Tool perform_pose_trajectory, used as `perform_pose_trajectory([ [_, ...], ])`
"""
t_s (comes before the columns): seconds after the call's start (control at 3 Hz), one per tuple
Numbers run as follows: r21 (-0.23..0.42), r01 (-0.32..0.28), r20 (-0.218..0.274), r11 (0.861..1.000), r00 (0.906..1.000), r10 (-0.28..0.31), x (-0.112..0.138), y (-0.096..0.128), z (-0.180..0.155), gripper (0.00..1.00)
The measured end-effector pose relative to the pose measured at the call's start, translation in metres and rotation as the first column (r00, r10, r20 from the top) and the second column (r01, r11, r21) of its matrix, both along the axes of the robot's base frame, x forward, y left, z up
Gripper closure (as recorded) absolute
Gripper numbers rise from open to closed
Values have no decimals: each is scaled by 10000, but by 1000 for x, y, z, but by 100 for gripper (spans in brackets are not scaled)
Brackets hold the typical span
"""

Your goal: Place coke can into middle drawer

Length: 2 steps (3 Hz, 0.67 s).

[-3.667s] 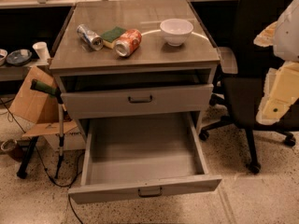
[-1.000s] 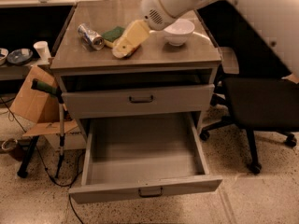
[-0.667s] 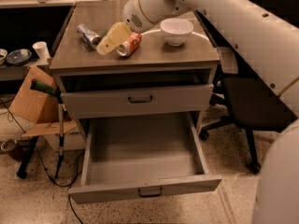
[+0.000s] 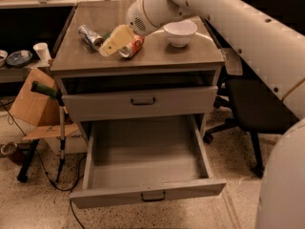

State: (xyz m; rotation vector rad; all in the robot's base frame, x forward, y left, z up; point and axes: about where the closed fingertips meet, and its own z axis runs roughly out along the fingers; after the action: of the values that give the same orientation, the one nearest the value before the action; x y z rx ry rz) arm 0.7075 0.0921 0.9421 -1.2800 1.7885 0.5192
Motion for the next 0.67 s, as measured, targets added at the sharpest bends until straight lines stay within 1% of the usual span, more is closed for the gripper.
perform_pose_trajectory([
  [0.33, 314, 310, 10, 9990, 9995, -311, 25, -4, -15, 0],
  [0.67, 532, 572, 4, 9969, 9984, -573, 58, -6, -32, 0],
])
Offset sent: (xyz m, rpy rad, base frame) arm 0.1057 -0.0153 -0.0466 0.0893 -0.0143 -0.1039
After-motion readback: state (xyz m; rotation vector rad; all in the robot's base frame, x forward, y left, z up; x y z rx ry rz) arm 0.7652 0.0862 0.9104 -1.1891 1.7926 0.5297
